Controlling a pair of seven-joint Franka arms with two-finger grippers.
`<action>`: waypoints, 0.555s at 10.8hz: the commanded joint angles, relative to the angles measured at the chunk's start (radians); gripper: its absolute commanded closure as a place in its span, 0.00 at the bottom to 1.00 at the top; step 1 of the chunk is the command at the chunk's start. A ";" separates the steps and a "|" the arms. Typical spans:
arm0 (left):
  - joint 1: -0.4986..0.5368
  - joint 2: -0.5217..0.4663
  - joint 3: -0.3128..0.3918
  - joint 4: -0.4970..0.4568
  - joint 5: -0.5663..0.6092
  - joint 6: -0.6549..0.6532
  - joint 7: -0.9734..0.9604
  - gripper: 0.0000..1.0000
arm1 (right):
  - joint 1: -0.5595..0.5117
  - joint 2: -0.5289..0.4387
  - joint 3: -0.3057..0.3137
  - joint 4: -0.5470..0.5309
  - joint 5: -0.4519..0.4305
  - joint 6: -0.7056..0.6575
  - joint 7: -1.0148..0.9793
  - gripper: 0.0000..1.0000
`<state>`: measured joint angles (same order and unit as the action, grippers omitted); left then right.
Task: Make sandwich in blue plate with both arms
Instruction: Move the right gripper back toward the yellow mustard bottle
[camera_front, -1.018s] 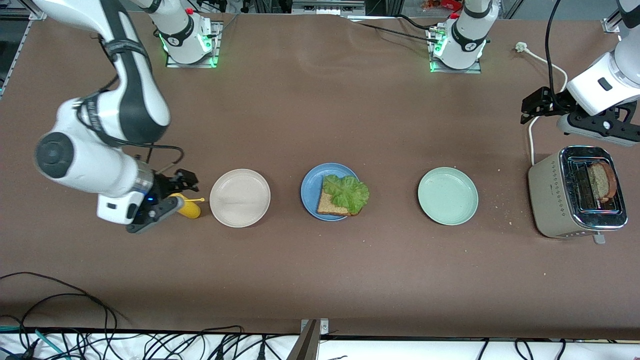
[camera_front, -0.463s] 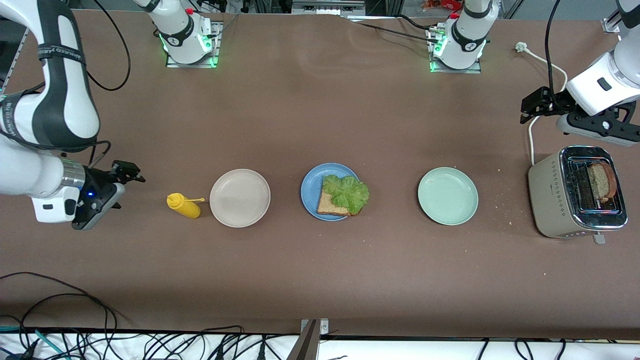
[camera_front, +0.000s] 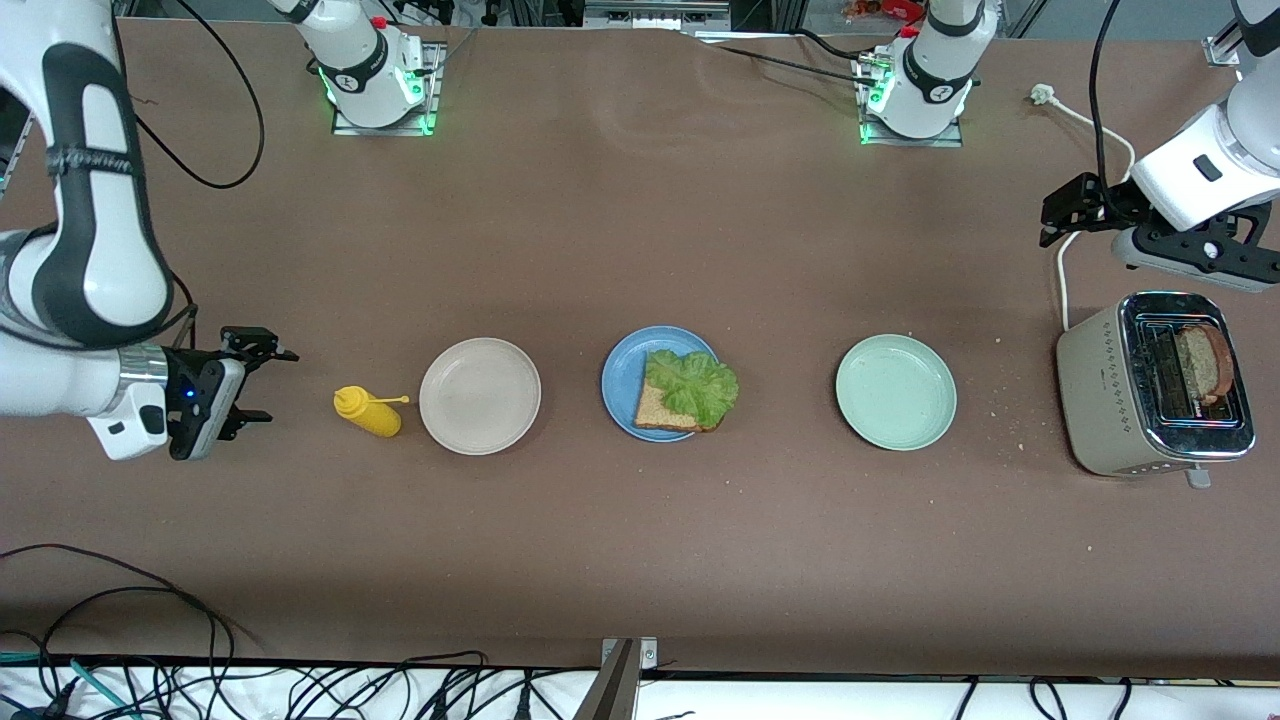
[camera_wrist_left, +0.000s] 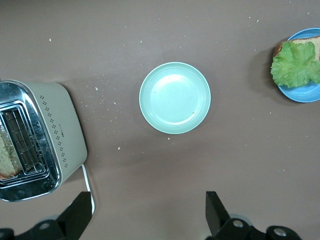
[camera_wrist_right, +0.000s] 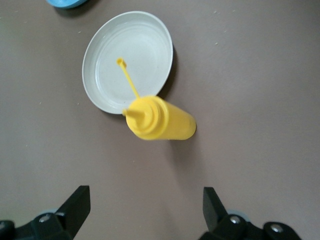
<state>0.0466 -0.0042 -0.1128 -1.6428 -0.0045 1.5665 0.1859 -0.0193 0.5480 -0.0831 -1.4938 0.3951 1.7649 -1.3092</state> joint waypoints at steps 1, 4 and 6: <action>0.001 0.012 -0.002 0.029 -0.005 -0.023 -0.005 0.00 | -0.028 0.128 -0.070 0.096 0.201 -0.113 -0.287 0.00; 0.000 0.013 -0.001 0.031 -0.005 -0.023 -0.005 0.00 | -0.073 0.197 -0.087 0.095 0.318 -0.163 -0.552 0.00; 0.004 0.013 -0.001 0.031 -0.005 -0.023 -0.003 0.00 | -0.083 0.262 -0.128 0.093 0.457 -0.176 -0.791 0.00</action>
<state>0.0475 -0.0030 -0.1121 -1.6418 -0.0045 1.5653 0.1859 -0.0861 0.7272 -0.1727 -1.4402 0.7244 1.6343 -1.8779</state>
